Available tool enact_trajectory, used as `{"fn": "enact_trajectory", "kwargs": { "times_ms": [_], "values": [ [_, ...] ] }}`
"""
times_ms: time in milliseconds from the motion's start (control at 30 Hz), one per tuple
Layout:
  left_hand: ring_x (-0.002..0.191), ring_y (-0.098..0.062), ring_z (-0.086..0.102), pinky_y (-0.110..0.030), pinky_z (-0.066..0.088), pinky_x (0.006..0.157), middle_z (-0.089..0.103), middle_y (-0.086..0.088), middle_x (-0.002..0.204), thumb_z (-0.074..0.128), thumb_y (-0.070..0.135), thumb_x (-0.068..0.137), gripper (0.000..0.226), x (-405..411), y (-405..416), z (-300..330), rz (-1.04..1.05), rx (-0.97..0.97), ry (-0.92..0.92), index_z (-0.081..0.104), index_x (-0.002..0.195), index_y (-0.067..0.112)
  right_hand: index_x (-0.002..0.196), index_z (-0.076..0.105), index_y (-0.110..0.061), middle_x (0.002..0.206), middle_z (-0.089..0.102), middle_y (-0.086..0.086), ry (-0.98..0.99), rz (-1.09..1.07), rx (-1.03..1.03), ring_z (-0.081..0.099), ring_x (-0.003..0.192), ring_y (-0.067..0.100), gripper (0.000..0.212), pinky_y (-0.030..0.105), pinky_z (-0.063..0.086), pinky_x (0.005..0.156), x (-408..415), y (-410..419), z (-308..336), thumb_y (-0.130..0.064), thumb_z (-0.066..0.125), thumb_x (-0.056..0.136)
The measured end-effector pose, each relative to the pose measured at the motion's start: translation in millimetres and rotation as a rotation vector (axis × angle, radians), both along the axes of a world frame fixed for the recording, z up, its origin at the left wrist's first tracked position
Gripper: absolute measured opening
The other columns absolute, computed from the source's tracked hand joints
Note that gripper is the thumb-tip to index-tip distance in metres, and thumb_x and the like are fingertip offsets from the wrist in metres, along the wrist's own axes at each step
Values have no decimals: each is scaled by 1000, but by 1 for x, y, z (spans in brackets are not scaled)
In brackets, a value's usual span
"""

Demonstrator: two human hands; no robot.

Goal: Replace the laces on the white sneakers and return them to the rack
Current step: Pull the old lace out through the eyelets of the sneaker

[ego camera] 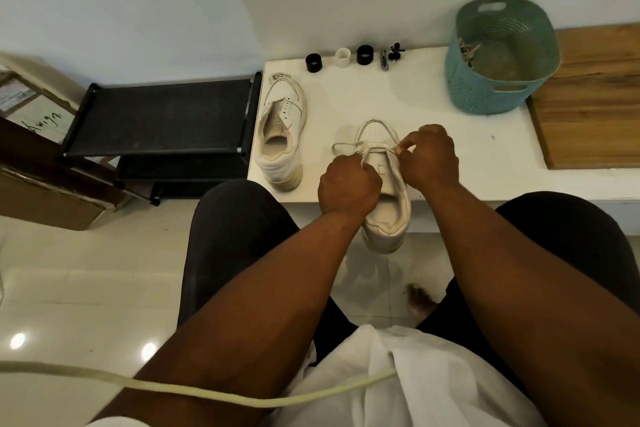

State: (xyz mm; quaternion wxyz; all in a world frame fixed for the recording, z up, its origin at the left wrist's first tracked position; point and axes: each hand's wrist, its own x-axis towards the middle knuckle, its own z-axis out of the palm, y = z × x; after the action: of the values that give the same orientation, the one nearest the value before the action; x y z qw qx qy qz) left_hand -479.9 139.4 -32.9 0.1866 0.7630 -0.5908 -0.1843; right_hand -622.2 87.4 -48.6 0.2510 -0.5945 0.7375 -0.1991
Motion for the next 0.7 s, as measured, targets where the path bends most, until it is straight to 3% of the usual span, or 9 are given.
{"fn": "enact_trajectory", "kwargs": {
  "times_ms": [133, 267, 400, 467, 567, 700],
  "values": [
    [98, -33, 64, -36, 42, 75, 68, -10, 104, 46, 25, 96, 29, 0, -1, -1, 2, 1, 14, 71, 103, 13, 100, 72, -14, 126, 50, 11, 131, -161, -56, 55, 115, 33, 11, 49, 51, 93, -6, -3, 7, -15, 67, 90],
    [100, -33, 64, -38, 47, 81, 69, -9, 107, 45, 25, 97, 31, 1, -1, -1, 5, 2, 14, 72, 109, 14, 117, 68, -11, 130, 48, 14, 154, -401, 23, 54, 118, 35, 25, 51, 49, 97, -22, -9, 14, -19, 65, 94],
    [99, -33, 64, -39, 47, 80, 69, -10, 106, 46, 25, 97, 31, -1, -1, -4, -6, -13, 3, 72, 109, 13, 129, 66, -27, 146, 43, 7, -29, -85, -8, 46, 134, 31, 35, 51, 42, 108, -12, -3, 1, -27, 66, 95],
    [100, -33, 64, -38, 47, 80, 69, -9, 107, 46, 27, 97, 32, -1, -2, -2, 0, -18, 7, 72, 111, 14, 116, 72, -29, 147, 44, 4, -21, 14, -7, 41, 138, 26, 23, 49, 41, 108, -5, 0, -3, -30, 69, 93],
    [100, -33, 64, -37, 46, 79, 69, -9, 107, 46, 27, 98, 32, 0, -2, -3, -1, -17, -3, 72, 111, 14, 99, 73, -23, 135, 49, 5, 56, 5, -20, 46, 128, 27, 8, 48, 45, 101, 0, 0, -2, -25, 68, 93],
    [98, -33, 64, -36, 42, 76, 68, -9, 104, 46, 25, 98, 28, 0, -1, -4, 1, -13, 22, 71, 103, 13, 97, 72, -18, 123, 57, 11, 41, -348, -79, 60, 110, 33, 11, 44, 53, 94, -19, -9, 0, -16, 64, 89]
  ]
}}
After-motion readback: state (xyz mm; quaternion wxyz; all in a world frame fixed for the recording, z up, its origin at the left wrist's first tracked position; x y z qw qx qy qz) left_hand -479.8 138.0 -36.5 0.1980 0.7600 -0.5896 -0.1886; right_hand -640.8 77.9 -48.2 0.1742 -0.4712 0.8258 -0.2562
